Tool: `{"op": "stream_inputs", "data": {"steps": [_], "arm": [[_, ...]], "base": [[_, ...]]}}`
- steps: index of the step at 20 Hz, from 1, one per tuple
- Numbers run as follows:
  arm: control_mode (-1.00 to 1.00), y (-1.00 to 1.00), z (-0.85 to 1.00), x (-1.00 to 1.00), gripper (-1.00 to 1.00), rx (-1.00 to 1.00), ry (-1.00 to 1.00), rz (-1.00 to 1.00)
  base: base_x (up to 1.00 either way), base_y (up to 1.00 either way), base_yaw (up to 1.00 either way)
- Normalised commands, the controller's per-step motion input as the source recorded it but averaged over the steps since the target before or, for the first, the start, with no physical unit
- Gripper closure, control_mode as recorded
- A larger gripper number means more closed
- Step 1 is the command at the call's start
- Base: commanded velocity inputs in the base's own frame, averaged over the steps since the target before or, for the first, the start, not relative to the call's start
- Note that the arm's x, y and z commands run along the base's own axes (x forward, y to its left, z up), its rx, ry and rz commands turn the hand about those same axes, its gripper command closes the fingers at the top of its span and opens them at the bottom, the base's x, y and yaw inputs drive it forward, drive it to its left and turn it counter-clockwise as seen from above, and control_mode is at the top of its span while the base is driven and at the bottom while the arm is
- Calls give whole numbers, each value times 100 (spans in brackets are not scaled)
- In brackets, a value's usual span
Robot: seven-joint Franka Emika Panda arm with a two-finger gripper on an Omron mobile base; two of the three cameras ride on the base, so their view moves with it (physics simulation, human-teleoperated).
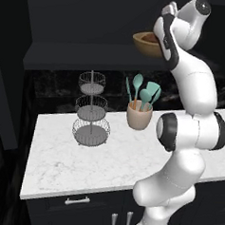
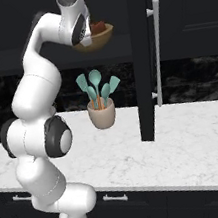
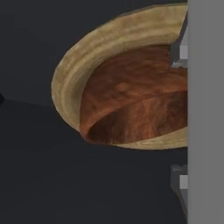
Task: Pick up the bowls on the counter and stack them on top of one another in the open cabinet. Place the smaller bowl on top of the larger bowl.
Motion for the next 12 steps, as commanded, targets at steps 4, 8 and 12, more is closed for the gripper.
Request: {"op": "stream_inputs", "data": {"steps": [4,8,12], "arm": [[-100,0,1,-43,-100,4,-38,4],[-100,4,2,-74,-100,5,-27,1],[-100,10,9,-43,-100,4,-20,0]], "base": [[0,0,0],[0,0,0],[0,0,0]]}}
